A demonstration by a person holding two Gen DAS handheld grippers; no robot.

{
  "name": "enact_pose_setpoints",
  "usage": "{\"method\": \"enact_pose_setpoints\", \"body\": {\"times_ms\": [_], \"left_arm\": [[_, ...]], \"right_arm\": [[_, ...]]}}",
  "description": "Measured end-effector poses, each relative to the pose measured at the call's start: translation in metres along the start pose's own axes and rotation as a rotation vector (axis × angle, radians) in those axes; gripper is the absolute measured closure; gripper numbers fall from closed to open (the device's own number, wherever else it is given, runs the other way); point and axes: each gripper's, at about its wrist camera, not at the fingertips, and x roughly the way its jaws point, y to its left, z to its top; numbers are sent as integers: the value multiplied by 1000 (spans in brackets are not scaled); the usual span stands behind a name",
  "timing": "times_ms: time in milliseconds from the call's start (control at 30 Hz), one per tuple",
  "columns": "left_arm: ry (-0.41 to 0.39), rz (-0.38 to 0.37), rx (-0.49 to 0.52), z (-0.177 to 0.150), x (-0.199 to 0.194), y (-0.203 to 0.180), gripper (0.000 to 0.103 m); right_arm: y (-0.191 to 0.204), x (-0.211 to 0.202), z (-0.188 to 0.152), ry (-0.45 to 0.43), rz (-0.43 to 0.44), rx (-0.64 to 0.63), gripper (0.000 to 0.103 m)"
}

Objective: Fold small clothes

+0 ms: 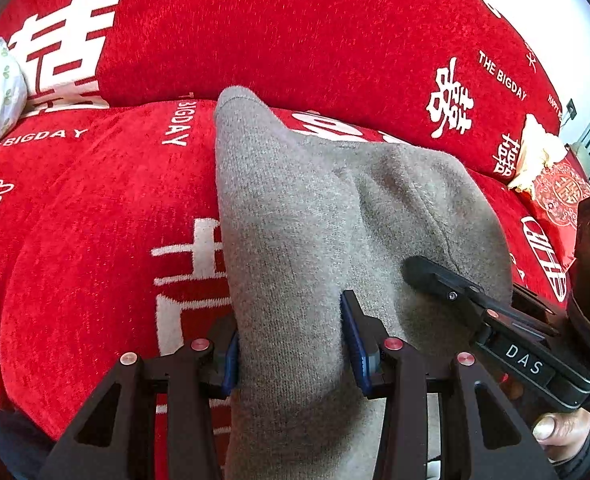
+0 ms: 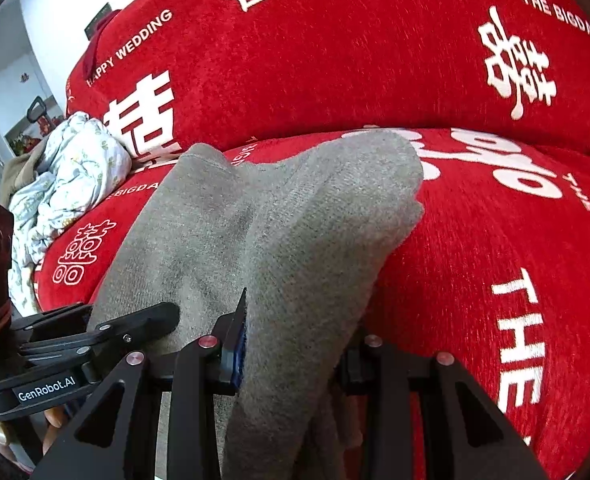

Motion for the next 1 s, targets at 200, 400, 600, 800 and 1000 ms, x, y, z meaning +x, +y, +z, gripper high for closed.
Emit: {"method": "enact_pose_setpoints", "body": {"times_ms": [200, 400, 600, 800, 1000], "left_arm": [[-55, -15, 3, -1, -18, 3, 58], [-86, -39, 0, 1, -27, 5, 58], [-63, -44, -12, -8, -18, 11, 58], [-47, -20, -5, -16, -5, 18, 58], [-50, -1, 17, -19, -2, 18, 53]], "right_arm": [[14, -15, 1, -43, -21, -22, 67], [25, -26, 6, -73, -48, -49, 67], [26, -17, -3, -47, -54, -55, 67], [20, -1, -10, -17, -41, -48, 67], [8, 5, -12, 9, -15, -22, 66]]}}
